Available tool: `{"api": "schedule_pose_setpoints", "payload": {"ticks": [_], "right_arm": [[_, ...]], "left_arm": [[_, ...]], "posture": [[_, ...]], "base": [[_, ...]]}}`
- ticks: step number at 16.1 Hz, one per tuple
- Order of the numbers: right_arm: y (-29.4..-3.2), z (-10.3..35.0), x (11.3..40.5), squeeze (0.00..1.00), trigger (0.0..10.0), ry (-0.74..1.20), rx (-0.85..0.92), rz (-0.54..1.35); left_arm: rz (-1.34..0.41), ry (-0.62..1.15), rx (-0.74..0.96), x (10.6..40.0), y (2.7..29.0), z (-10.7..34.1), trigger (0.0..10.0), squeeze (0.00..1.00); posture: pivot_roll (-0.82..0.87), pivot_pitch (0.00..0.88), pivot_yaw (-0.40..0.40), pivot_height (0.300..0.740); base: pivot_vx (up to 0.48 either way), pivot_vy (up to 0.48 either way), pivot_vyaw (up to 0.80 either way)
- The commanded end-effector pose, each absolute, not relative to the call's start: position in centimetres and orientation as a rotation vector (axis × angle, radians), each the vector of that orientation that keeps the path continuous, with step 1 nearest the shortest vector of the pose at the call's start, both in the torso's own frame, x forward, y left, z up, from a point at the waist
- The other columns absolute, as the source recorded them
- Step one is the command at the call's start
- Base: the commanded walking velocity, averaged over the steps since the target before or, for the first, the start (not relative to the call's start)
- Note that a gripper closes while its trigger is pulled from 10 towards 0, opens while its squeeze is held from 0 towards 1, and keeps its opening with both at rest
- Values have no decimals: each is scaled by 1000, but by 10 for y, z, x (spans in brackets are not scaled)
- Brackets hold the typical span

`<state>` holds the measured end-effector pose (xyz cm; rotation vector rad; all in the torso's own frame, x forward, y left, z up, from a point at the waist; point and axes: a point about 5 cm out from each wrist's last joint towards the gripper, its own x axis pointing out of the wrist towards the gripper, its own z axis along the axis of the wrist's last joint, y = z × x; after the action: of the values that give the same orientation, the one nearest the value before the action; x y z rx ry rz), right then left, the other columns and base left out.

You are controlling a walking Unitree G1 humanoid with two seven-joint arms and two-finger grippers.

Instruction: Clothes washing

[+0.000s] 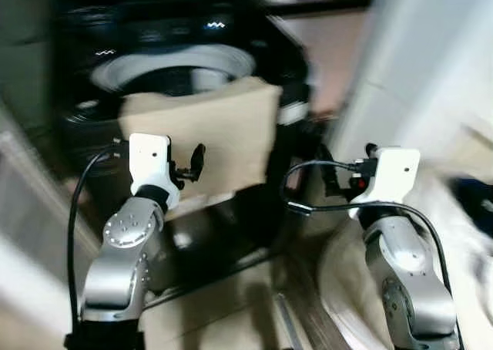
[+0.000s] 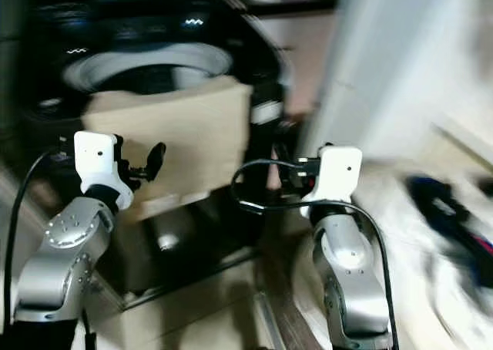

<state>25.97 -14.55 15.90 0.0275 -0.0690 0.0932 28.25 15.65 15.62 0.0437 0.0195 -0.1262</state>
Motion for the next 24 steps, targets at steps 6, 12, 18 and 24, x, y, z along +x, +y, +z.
{"api": "schedule_pose_setpoints", "payload": {"ticks": [6,12,18,24], "right_arm": [[-142,174,260,0,10000,-111,27,119],[-142,181,260,0,10000,-132,25,126],[-143,183,257,0,10000,-146,33,113],[-143,175,251,0,10000,-121,26,110]], "left_arm": [[-138,-73,109,289,162,174,10000,0],[-128,-140,166,292,161,186,10000,0],[-136,-156,171,297,163,191,10000,0],[-164,-152,166,300,157,189,10000,0]], "posture": [[-22,0,-11,740],[-26,6,-15,740],[-36,10,-5,740],[-45,14,4,740]], "base": [[0,0,-800],[0,0,-800],[0,277,-800],[0,480,0]]}}
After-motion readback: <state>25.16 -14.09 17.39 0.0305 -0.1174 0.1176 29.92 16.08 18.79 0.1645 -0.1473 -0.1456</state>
